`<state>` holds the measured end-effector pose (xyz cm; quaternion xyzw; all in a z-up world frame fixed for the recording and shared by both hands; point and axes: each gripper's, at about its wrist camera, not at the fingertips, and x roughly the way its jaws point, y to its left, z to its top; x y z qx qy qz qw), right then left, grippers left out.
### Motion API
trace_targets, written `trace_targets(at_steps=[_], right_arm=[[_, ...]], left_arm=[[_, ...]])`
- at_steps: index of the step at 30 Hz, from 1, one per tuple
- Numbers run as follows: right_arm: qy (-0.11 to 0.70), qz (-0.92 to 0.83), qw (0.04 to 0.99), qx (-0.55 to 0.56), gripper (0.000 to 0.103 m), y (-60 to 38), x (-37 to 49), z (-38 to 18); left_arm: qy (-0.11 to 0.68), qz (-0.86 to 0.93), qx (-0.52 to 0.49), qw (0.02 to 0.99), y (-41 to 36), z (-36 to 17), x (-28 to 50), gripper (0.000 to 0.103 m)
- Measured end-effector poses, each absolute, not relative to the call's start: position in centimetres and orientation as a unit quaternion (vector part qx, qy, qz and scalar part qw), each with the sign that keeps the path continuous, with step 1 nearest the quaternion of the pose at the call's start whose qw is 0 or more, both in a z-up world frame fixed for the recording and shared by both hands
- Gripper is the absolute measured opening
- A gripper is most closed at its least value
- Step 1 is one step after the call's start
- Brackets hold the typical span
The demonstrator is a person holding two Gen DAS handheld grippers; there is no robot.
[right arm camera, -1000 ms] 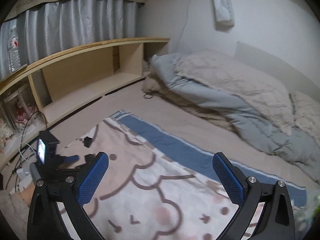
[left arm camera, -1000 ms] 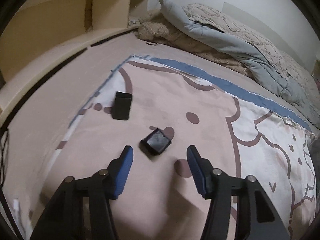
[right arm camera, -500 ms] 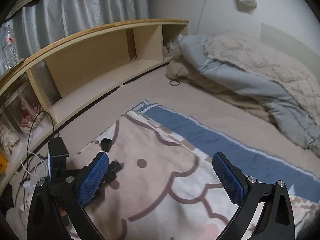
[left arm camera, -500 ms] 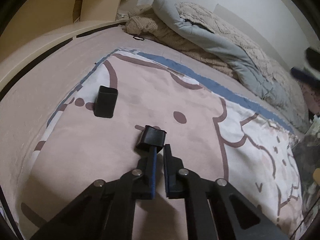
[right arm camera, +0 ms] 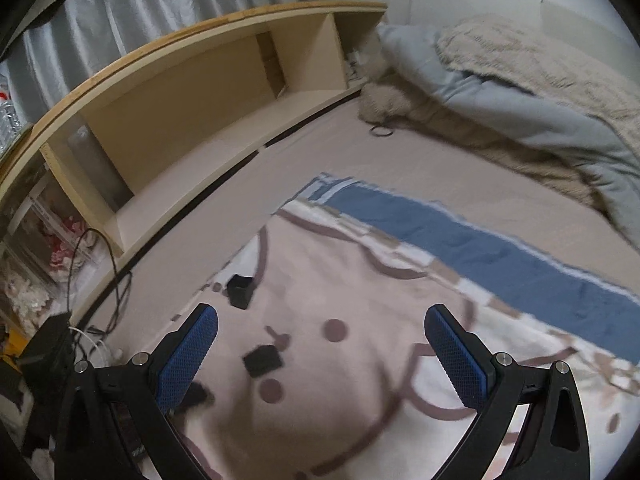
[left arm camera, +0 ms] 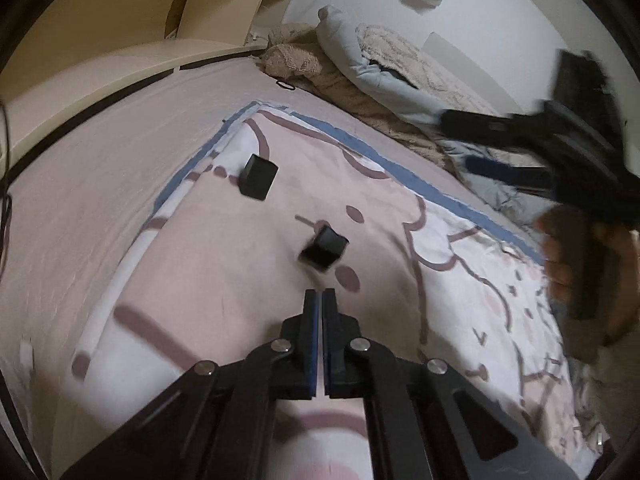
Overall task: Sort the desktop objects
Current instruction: 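Lower the right gripper onto a small black block and close on it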
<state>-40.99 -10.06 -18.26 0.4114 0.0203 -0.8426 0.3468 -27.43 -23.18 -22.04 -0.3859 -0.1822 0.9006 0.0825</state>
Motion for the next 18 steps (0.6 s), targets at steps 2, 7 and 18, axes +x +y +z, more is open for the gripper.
trace_targets(at_steps=[2, 7, 18], right_arm=[[0.006, -0.829, 0.355, 0.433, 0.084, -11.4, -41.5, -19.3], [-0.023, -0.806, 0.360, 0.469, 0.077, -15.0, -42.6, -21.7], [-0.012, -0.781, 0.354, 0.515, 0.076, -21.2, -43.2, -26.2]], left_arm=[[-0.184, 0.901, -0.385, 0.082, -23.3, -22.1, -27.0, 0.003], [-0.191, 0.902, -0.378, 0.084, -23.6, -22.0, -26.8, 0.003], [-0.225, 0.888, -0.391, 0.090, -24.7, -22.8, -27.7, 0.054]])
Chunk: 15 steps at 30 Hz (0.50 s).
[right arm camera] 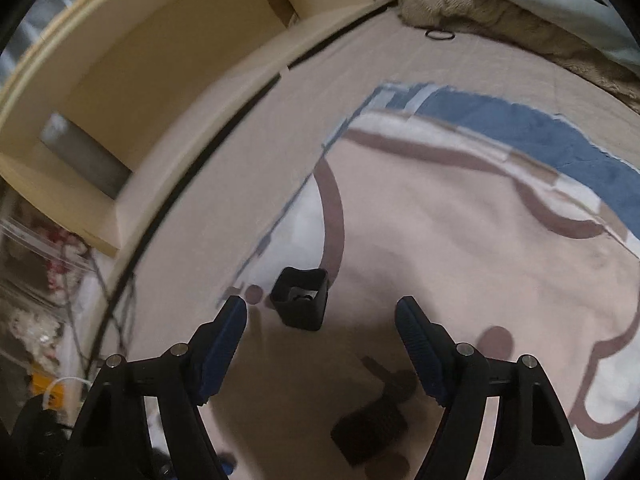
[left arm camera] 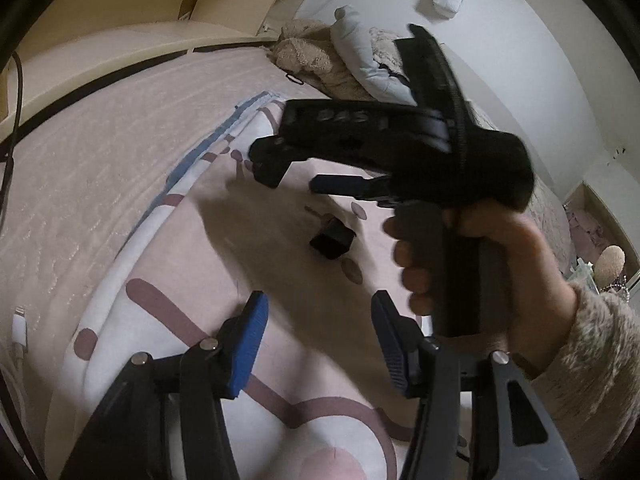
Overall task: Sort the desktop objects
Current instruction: 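Lower the right gripper onto a small black block and close on it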
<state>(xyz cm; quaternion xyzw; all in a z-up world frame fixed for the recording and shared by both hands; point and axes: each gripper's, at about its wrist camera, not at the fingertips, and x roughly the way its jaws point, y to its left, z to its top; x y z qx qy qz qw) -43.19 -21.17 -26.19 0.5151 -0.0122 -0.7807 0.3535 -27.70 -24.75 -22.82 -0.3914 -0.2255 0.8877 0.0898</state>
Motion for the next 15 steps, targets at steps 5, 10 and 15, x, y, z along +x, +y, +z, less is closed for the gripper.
trace_targets(at_steps=[5, 10, 15], right_arm=[[-0.023, -0.784, 0.375, 0.493, 0.028, -20.7, -43.3, -25.7], [-0.020, -0.794, 0.382, 0.472, 0.026, -16.9, -43.5, -24.7], [-0.029, -0.792, 0.371, 0.484, 0.025, -13.8, -44.2, -25.6]], left_arm=[[-0.220, 0.890, -0.390, 0.089, -24.6, -22.8, -28.2, 0.054], [-0.187, 0.896, -0.394, 0.079, -23.2, -22.7, -29.3, 0.053], [-0.154, 0.900, -0.402, 0.075, -21.6, -22.9, -30.9, 0.053]])
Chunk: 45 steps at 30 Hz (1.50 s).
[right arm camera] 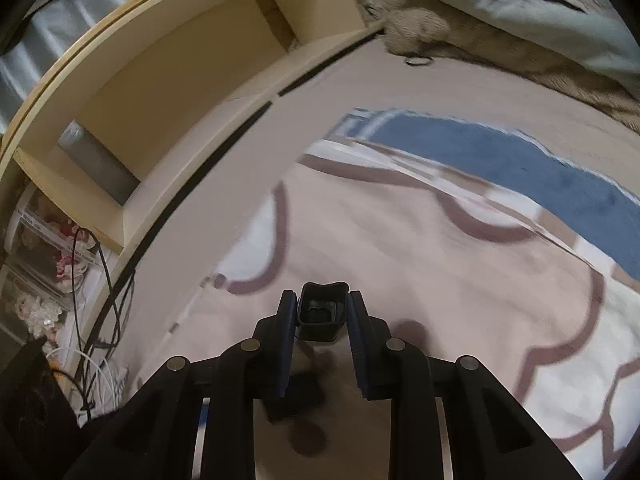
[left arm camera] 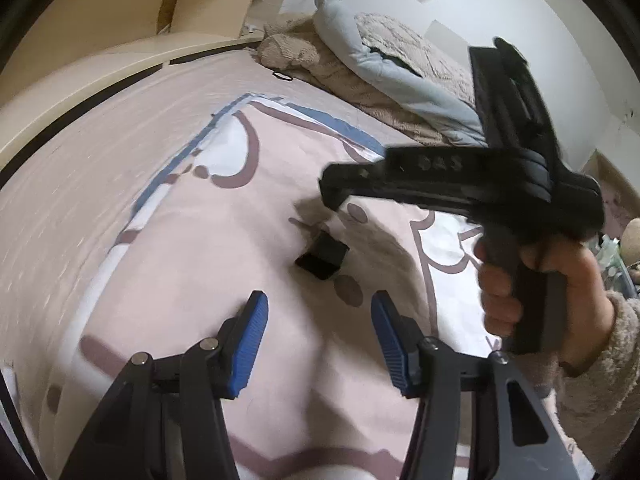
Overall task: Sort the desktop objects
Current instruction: 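Lower the right gripper onto a small black block and close on it, then close the left gripper on the other black block while the right gripper holds its block, then carry both held black blocks up toward the clear plastic box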
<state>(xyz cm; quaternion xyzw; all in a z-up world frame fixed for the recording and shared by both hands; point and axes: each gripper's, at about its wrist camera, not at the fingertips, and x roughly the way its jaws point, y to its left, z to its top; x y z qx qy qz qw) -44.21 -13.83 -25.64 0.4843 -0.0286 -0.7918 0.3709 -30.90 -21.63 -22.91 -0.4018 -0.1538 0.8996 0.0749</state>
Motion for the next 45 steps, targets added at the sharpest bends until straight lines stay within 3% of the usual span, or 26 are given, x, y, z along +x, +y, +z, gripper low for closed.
trace_targets(at_steps=[12, 13, 16, 17, 24, 45], right_arm=[[-0.038, -0.774, 0.397, 0.492, 0.024, -12.9, -42.4, -26.3], [-0.040, -0.776, 0.394, 0.490, 0.024, -12.5, -42.4, -26.1], [-0.042, -0.782, 0.389, 0.485, 0.024, -11.4, -42.7, -25.6], [-0.045, -0.784, 0.387, 0.484, 0.024, -10.4, -42.7, -25.4], [-0.052, -0.799, 0.366, 0.473, 0.024, -7.1, -42.5, -24.4], [-0.036, -0.824, 0.347, 0.446, 0.024, -0.7, -35.5, -20.5]], left_arm=[[-0.082, 0.903, -0.418, 0.058, -19.4, -24.0, -35.2, 0.053], [-0.076, 0.903, -0.420, 0.059, -19.2, -24.0, -35.1, 0.052], [-0.052, 0.902, -0.425, 0.063, -18.5, -24.3, -35.1, 0.030], [-0.046, 0.901, -0.426, 0.066, -18.2, -24.3, -35.0, 0.028], [-0.028, 0.906, -0.416, 0.073, -17.2, -23.5, -34.3, 0.026], [-0.096, 0.908, -0.387, 0.129, -13.2, -16.5, -27.2, 0.025]])
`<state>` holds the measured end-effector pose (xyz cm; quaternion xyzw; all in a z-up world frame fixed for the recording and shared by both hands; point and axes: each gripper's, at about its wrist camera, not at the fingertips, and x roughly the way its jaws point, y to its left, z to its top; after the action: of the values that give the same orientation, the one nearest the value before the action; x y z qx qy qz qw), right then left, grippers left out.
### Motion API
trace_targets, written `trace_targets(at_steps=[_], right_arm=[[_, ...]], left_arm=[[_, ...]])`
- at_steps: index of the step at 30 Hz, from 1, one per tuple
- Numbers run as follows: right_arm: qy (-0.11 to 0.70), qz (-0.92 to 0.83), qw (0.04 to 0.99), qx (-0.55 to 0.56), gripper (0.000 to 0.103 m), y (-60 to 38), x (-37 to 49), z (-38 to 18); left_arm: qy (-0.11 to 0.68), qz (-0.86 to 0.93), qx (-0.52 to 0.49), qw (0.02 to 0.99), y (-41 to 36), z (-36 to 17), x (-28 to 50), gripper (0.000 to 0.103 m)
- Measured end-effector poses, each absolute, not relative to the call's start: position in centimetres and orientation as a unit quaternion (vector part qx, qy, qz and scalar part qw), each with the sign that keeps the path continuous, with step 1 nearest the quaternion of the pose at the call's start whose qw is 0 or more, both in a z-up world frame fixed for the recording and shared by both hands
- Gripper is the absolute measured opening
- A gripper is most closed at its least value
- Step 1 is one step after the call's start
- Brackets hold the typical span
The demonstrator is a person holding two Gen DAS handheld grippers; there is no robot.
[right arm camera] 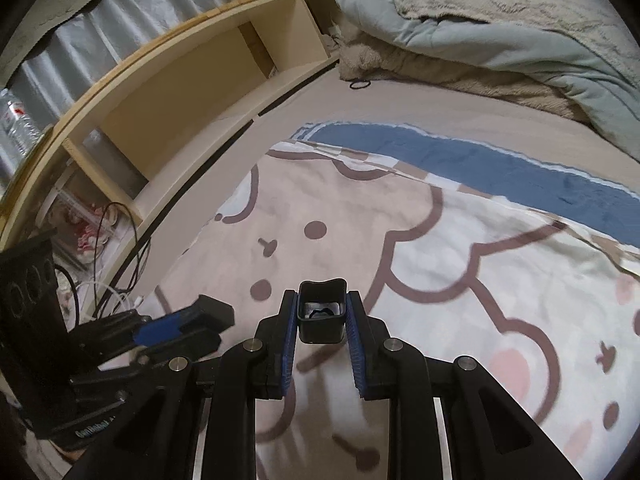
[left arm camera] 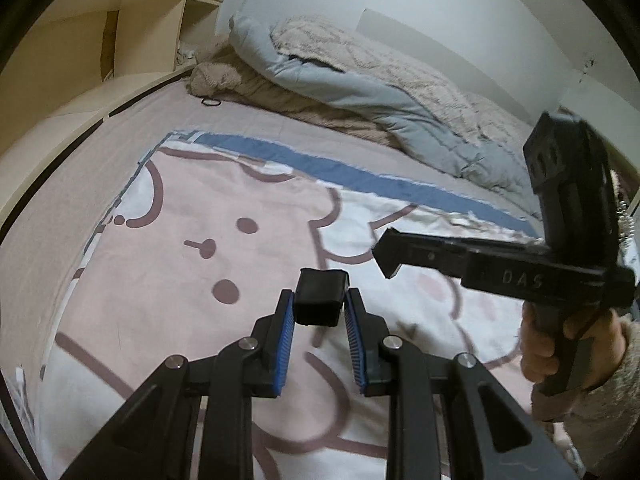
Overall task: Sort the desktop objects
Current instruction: 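Carry both held black blocks up toward the clear plastic box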
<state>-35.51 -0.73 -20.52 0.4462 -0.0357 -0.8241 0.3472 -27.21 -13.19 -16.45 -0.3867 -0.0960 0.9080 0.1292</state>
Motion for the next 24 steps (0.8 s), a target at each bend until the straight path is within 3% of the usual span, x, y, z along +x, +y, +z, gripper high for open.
trace_targets(at_steps=[24], right_arm=[[0.097, -0.864, 0.342, 0.357, 0.024, 8.4, -19.7, -7.0]], left_arm=[[-0.057, 0.920, -0.347, 0.171, -6.4, -3.0, -16.0, 0.025]])
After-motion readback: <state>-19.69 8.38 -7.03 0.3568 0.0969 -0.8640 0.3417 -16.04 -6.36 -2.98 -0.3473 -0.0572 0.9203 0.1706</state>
